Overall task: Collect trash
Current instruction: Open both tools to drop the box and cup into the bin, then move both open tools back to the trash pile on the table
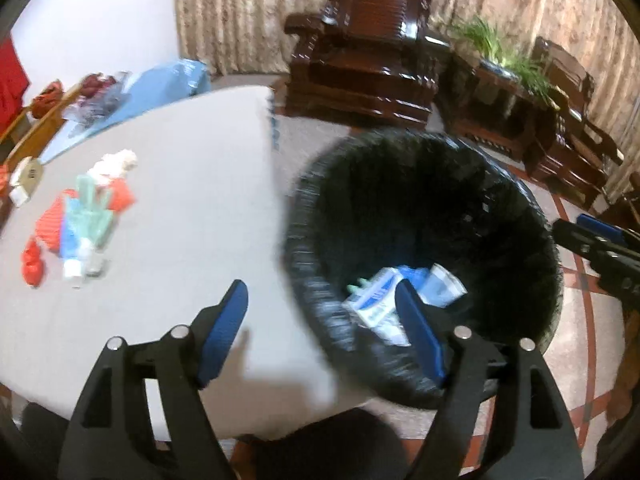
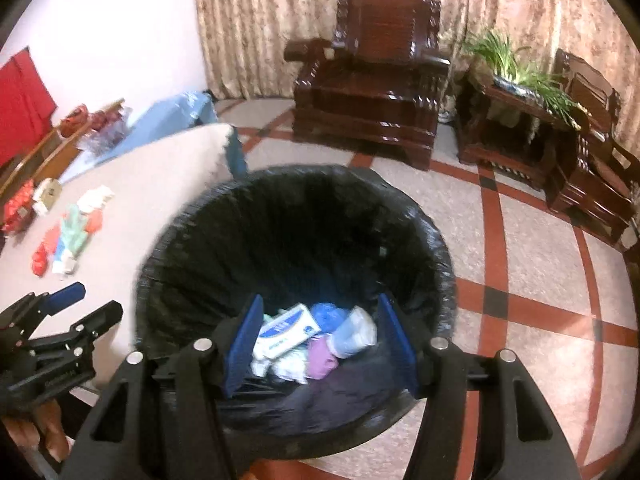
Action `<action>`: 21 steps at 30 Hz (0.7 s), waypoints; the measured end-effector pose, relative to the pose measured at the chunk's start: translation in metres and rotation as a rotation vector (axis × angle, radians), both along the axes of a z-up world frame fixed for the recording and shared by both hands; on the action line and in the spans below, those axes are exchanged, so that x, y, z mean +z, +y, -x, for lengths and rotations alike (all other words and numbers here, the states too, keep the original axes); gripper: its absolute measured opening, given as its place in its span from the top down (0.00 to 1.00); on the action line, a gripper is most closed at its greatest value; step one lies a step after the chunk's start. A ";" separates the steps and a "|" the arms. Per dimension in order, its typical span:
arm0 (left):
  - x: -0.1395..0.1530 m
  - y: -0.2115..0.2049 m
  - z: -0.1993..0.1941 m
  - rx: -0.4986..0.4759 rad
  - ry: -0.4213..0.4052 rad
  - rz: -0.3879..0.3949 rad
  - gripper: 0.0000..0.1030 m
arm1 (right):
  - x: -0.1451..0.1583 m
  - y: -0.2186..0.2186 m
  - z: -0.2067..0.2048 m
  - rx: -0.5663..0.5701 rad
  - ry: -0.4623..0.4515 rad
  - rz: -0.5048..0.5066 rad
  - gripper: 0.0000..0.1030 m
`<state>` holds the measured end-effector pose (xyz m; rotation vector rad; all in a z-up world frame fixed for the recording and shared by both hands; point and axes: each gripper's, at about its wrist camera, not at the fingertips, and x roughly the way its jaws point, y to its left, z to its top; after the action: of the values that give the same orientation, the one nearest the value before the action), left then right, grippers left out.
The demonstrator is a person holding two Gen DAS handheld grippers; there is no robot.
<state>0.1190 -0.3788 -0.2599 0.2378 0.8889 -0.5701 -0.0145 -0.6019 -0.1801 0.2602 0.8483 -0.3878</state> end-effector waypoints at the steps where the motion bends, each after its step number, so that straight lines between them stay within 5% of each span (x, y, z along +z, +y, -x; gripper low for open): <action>1: 0.004 0.015 -0.004 0.010 -0.005 0.006 0.28 | 0.005 0.010 -0.001 0.013 -0.013 -0.005 0.43; 15: 0.030 0.243 -0.088 0.322 -0.063 0.004 0.26 | 0.025 0.214 -0.097 0.315 -0.076 -0.022 0.43; 21: 0.020 0.300 -0.112 0.413 -0.054 -0.007 0.26 | 0.022 0.272 -0.138 0.385 -0.068 -0.012 0.43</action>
<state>0.2310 -0.0784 -0.2400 0.0709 0.8581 -0.1761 0.1232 -0.3303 -0.1584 0.1157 0.8125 -0.0147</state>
